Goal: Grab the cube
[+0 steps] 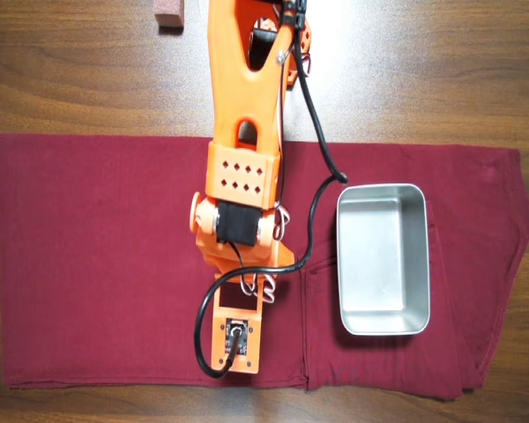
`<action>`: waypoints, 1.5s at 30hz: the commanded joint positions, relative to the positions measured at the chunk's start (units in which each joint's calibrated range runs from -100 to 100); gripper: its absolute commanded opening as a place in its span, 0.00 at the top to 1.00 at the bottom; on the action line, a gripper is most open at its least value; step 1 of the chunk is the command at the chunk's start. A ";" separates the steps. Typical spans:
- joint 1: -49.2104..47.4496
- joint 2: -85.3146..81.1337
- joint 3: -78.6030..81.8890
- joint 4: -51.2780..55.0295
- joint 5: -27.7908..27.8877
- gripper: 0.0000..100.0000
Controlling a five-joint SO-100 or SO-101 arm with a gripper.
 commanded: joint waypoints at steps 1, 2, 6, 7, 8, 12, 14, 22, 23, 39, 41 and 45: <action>0.48 1.96 -1.89 -1.74 -0.39 0.63; 0.48 3.02 -1.89 -2.48 -0.59 0.63; 1.15 6.75 -1.70 -4.14 -1.37 0.63; 1.15 6.84 -1.61 -4.14 -1.47 0.64; 1.05 6.75 -1.61 -4.14 -1.47 0.64; 0.57 8.44 -1.52 -5.52 -1.81 0.76; -0.58 10.12 -1.52 -7.28 -2.83 0.90; -5.67 8.44 -2.25 -10.13 -4.79 1.00; -5.76 5.95 -3.16 -8.57 -4.30 1.00; -57.10 -4.88 -9.35 -3.03 -15.29 1.00; -54.13 -3.19 -9.99 -4.14 -13.97 1.00; -48.56 -2.13 -10.81 -6.26 -11.72 1.00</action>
